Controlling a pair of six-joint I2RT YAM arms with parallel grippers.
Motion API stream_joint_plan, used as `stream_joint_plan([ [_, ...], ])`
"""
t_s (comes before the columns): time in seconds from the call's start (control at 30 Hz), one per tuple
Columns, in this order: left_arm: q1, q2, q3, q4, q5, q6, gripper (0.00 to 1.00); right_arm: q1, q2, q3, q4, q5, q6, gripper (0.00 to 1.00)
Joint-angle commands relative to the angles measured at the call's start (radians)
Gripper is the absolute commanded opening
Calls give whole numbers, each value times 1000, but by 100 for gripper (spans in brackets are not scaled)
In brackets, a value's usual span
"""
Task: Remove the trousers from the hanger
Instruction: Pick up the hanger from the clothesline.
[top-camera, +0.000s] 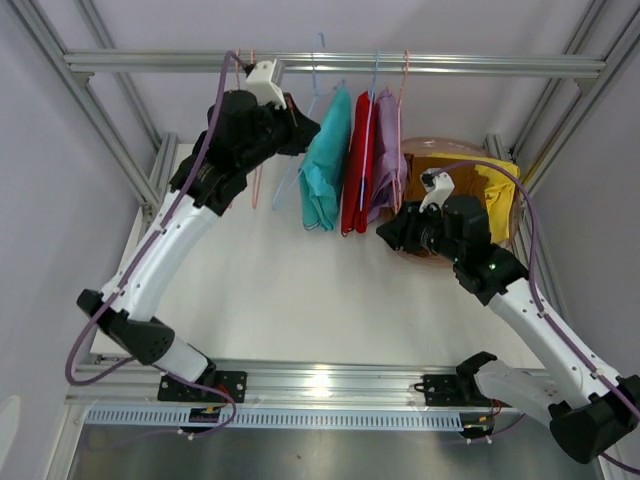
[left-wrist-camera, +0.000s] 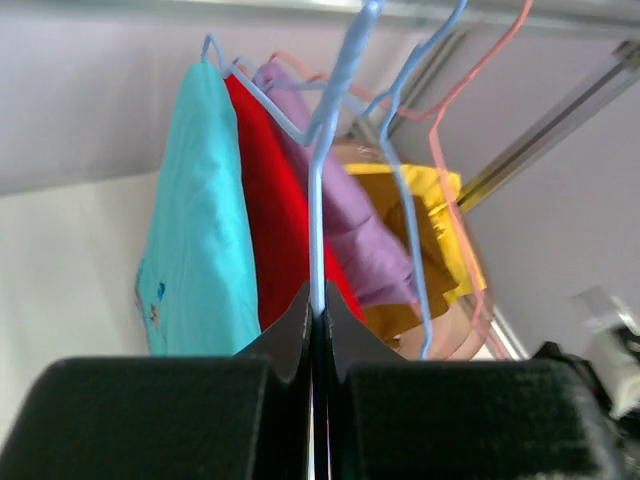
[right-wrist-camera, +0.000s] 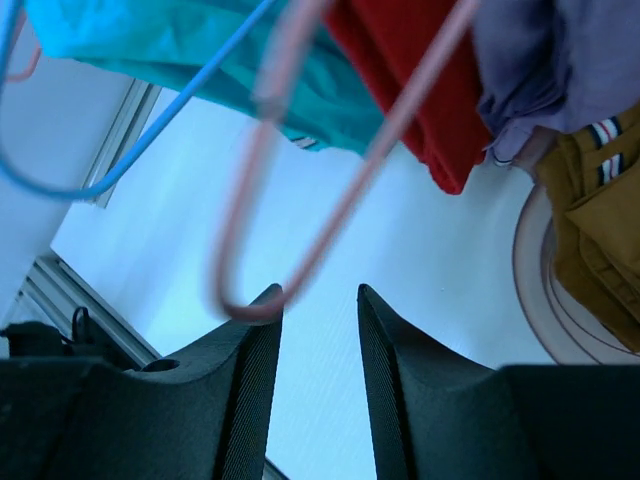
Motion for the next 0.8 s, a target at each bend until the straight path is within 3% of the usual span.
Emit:
stream_joint_plan([
  [0.0,-36,-192,-121,185,-130,-15,0,95,-45,32,-81,144,-71,41],
  [0.1,-81,-319,-345,236,-216,-11,1,167,-74,43,-98,170,-72,42],
  [0.37,-209,-433,-543,218,-540,43,0,443,-102,14,-81,376,-110,45],
  [0.57,-211,-448,-636,216,-562,67,0,632,-17,20,1,618,-169,52],
  [0.77,-211,-456,-693,222,-519,66,0,687,201,150,31,746,-233,54],
])
